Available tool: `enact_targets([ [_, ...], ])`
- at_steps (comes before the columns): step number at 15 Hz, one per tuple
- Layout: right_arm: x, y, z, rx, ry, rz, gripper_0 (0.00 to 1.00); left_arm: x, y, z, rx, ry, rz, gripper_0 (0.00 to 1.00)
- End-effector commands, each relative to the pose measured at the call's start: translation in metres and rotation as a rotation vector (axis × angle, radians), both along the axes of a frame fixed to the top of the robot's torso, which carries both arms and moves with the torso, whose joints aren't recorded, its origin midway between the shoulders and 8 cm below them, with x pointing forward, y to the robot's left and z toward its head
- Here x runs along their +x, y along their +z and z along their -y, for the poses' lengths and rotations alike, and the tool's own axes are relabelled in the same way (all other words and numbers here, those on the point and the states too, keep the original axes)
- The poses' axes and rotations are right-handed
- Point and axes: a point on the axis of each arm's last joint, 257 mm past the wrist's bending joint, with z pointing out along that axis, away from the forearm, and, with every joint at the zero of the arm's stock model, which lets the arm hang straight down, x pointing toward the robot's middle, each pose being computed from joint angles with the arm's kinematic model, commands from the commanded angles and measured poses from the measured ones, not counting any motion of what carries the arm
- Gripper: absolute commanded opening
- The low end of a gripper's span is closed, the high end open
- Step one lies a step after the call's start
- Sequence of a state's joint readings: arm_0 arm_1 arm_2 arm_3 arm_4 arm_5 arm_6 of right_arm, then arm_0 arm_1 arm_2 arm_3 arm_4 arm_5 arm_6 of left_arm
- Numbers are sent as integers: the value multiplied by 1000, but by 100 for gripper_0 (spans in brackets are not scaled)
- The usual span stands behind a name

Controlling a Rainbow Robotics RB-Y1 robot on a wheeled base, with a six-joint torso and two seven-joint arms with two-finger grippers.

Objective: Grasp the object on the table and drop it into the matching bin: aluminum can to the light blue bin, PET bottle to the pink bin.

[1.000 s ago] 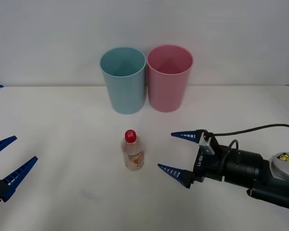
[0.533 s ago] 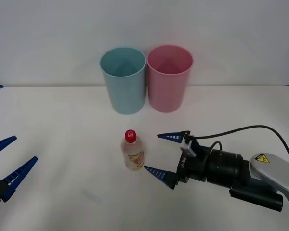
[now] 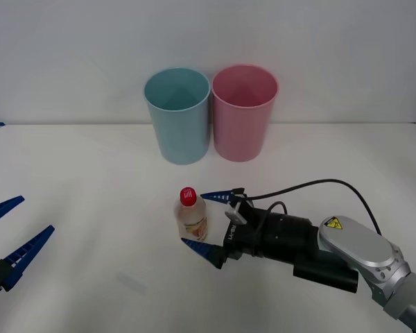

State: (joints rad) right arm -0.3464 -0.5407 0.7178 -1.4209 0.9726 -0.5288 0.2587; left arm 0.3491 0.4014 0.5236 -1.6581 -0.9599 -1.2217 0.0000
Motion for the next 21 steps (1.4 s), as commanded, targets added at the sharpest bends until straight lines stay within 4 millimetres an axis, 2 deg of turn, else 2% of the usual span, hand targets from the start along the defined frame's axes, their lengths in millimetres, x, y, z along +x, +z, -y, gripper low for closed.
enact_targets([
  [1, 6, -2, -15, -6, 6, 6, 100, 0, 0, 0, 0, 0, 0, 100],
  [4, 9, -2, -23, -9, 4, 8, 100, 0, 0, 0, 0, 0, 0, 100],
  [9, 10, -3, -22, -13, -1, 9, 100, 0, 0, 0, 0, 0, 0, 100],
  [10, 11, -4, -22, -14, -3, 10, 29, 0, 0, 0, 0, 0, 0, 100],
  [11, 10, -4, -22, -16, 0, 12, 8, 0, 0, 0, 0, 0, 0, 100],
  [12, 10, -4, -22, -17, 1, 15, 0, 0, 0, 0, 0, 0, 0, 100],
  [19, 10, -3, -22, -11, -1, 11, 0, 0, 0, 0, 0, 0, 0, 100],
  [21, 6, 4, -19, 3, 3, 10, 0, 0, 0, 0, 0, 0, 0, 100],
])
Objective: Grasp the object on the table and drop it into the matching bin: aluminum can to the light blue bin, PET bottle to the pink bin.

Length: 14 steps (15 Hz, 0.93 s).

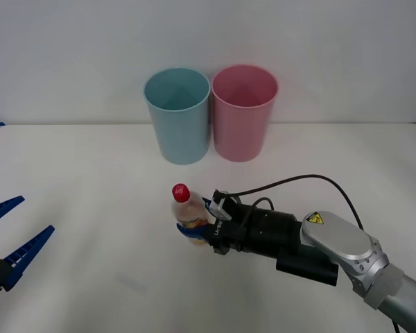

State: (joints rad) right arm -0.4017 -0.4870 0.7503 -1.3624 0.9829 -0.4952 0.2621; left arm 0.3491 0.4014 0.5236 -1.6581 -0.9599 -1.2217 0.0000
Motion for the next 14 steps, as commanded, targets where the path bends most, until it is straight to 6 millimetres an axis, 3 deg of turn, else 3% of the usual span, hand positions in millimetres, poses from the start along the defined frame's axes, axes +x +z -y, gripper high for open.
enact_targets([
  [1, -8, 9, 8, 21, 3, -2, 0, 0, 0, 0, 0, 0, 0, 100],
  [10, -38, 54, 61, 138, -54, 43, 0, 0, 0, 0, 0, 0, 0, 100],
  [14, -45, 87, 85, 210, -114, 103, 0, 0, 0, 0, 0, 0, 0, 100],
])
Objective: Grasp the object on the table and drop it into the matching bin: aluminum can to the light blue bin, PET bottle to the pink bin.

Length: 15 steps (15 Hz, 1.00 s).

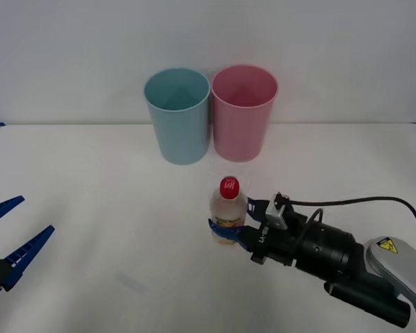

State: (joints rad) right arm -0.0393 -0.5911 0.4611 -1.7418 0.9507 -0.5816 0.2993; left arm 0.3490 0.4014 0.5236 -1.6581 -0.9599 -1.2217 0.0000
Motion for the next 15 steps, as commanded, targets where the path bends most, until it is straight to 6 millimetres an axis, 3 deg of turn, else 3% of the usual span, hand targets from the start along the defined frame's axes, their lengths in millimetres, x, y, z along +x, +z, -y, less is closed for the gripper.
enact_targets([
  [1, -3, 22, 14, 47, -37, 42, 0, 0, 0, 0, 0, 0, 0, 100],
  [7, 8, 80, 49, 152, -106, 136, 0, 0, 0, 0, 0, 0, 0, 100],
  [15, 35, 148, 70, 214, -114, 168, 0, 0, 0, 0, 0, 0, 0, 100],
])
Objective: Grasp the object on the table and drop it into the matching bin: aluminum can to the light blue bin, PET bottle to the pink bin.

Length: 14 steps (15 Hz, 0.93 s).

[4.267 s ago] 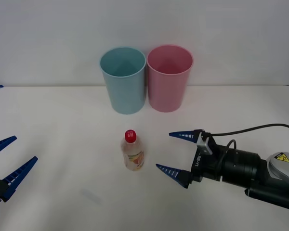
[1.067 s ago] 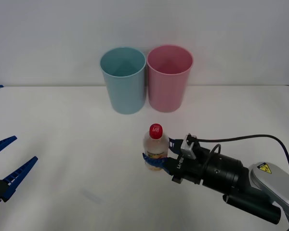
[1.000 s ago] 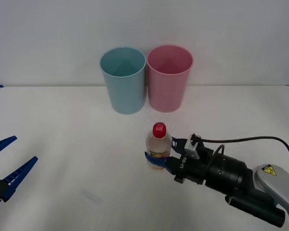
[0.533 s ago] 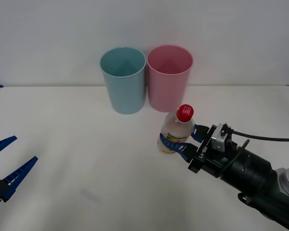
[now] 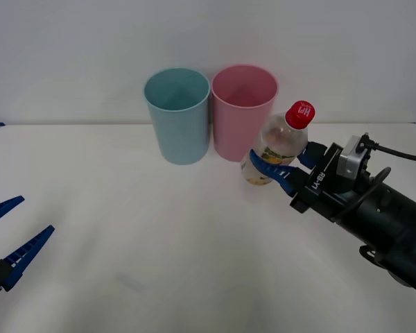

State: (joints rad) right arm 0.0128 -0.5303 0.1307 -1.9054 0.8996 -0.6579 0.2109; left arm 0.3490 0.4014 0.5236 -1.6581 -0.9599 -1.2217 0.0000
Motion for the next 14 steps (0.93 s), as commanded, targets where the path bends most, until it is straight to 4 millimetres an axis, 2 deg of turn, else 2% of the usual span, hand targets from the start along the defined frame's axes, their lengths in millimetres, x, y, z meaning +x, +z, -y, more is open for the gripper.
enact_targets([
  [1, 11, 22, 4, 15, 16, -12, 0, 0, 0, 0, 0, 0, 0, 100],
  [3, 23, 34, 9, 2, -13, 3, 0, 0, 0, 0, 0, 0, 0, 100],
  [8, 63, 60, 48, 8, -189, 24, 0, 0, 0, 0, 0, 0, 0, 100],
  [11, 79, 73, 65, 17, -262, 32, 0, 0, 0, 0, 0, 0, 0, 100],
  [14, 98, 83, 72, 12, -264, 35, 0, 0, 0, 0, 0, 0, 0, 100],
])
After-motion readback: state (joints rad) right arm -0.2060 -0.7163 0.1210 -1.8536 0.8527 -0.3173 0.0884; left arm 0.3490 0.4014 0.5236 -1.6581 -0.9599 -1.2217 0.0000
